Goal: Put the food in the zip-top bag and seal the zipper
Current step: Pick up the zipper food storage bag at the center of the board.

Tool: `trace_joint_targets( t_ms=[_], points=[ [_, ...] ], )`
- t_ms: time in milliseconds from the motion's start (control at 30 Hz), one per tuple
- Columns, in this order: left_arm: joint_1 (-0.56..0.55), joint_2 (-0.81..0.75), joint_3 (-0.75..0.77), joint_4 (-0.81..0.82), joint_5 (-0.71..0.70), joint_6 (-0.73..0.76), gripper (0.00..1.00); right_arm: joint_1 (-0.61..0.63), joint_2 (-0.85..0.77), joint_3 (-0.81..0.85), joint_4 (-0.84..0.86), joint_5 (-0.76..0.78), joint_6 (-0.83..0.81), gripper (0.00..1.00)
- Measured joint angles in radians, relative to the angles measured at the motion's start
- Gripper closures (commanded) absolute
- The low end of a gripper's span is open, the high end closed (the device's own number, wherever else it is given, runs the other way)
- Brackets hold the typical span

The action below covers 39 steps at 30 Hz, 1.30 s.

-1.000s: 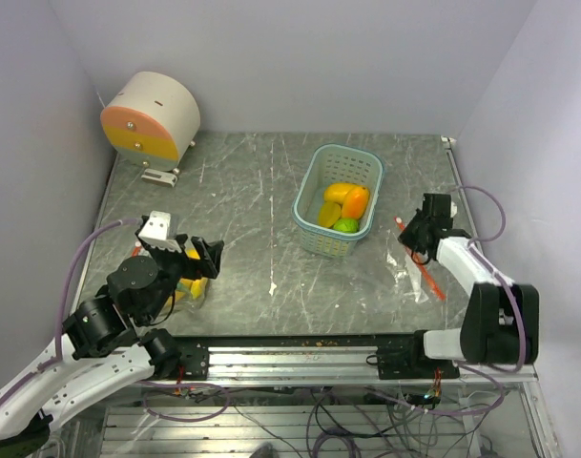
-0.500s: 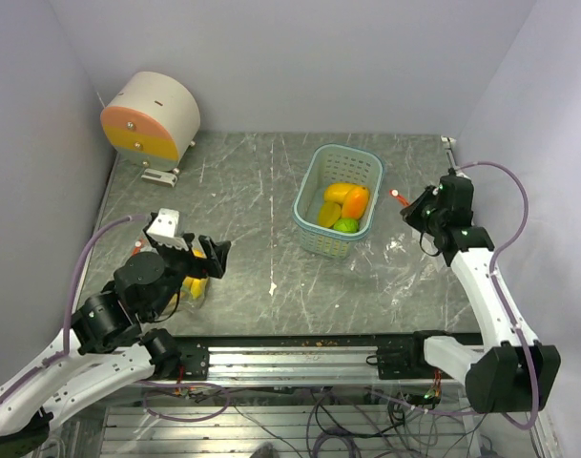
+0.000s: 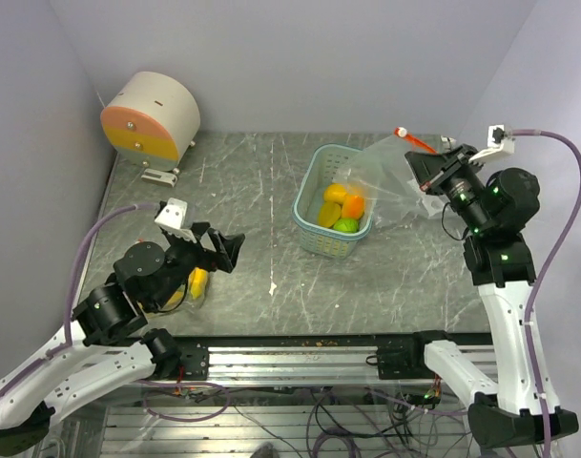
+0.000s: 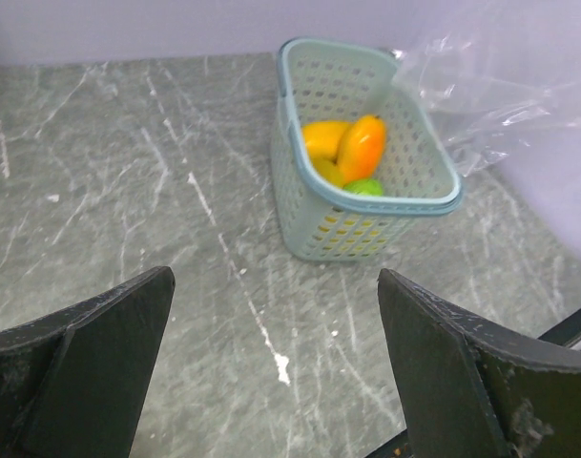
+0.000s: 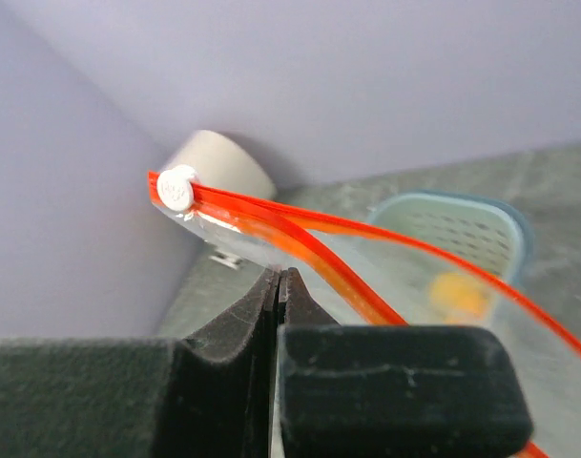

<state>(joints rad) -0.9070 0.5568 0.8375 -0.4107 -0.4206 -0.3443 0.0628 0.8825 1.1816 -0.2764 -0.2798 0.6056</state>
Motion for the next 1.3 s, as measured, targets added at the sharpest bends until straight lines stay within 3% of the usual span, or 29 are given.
trace_joint_targets(
  t_ms=[200,433,667,933,1100,1300],
  points=[
    [0.0,-0.003,0.017,0.063,0.045,-0.011,0.01,0.114,0.07,-0.021,0.206,-0.163,0.063,1.0],
    [0.0,0.005,0.088,0.117,0.097,-0.012,0.01,0.401,0.162,-0.096,0.375,-0.174,0.102,1.0],
    [0.0,-0.005,0.097,0.15,0.101,-0.005,0.01,0.635,0.248,-0.118,0.43,-0.198,-0.005,1.0],
    [0.0,0.03,0.303,0.043,0.075,0.019,0.01,0.682,0.223,-0.232,0.422,-0.333,-0.201,1.0],
    [0.0,0.036,0.308,0.032,0.085,0.018,0.0,0.704,0.221,-0.257,0.389,-0.396,-0.292,1.0],
    [0.0,0.149,0.237,0.061,0.146,0.003,0.0,0.719,0.221,-0.257,0.354,-0.409,-0.36,1.0]
  ],
)
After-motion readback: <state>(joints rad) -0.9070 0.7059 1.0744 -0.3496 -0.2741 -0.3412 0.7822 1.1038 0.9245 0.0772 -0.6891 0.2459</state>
